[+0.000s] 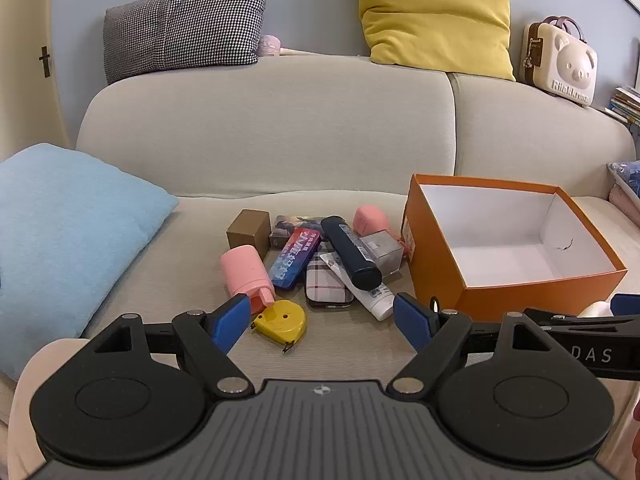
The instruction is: Organize rigid objects
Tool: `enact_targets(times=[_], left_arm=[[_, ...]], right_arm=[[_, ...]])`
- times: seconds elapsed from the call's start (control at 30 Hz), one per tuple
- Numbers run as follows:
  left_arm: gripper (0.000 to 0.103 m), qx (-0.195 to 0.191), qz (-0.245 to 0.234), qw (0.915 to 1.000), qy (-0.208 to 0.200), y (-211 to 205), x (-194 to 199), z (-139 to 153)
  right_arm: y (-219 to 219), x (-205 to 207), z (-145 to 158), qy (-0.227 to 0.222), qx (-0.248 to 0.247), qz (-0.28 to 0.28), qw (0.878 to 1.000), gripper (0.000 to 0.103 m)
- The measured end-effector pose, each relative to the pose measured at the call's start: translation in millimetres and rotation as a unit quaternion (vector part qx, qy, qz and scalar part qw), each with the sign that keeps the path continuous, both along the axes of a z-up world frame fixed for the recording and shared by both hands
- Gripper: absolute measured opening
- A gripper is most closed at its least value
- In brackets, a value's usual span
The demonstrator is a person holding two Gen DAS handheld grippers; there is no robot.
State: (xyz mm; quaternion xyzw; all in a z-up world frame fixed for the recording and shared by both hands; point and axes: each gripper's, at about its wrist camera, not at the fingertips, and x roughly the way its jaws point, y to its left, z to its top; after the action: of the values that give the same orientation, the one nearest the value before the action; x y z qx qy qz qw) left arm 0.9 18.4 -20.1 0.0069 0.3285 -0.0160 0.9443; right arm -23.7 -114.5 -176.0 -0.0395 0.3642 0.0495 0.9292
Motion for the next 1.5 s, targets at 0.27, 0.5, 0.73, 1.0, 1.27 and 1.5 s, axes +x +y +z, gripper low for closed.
enact_targets(times=[0.27,0.5,0.73,1.0,1.27,1.5], left_arm=[[0.095,0.006,0.008,0.9999,0.009,3,-1,-1],[0.095,0.011,0.016,0.9997,0.011,5,-2,0],[0.095,0.01,0.023,0.9996,0.015,10,-3,-1],[0.095,0.009,0.023,0.9996,0.015,12,-4,0],[0.095,0.005,0.024,0.9996,0.016,14,-4,1],[0.095,0.006,0.019,0.9997,0.014,10,-6,2]], right_arm=[[3,1,1,0.003,0.0,0.004,1.0,0.102],[6,3,0,0.007,0.001,0.01,1.0,0.102],[13,2,1,0.007,0.0,0.016,1.0,0.102],[15,0,3,0.003,-0.002,0.018,1.0,0.102],[17,-2,3,0.003,-0.006,0.019,1.0,0.102],[16,-4,5,0.001,-0.009,0.018,1.0,0.102]])
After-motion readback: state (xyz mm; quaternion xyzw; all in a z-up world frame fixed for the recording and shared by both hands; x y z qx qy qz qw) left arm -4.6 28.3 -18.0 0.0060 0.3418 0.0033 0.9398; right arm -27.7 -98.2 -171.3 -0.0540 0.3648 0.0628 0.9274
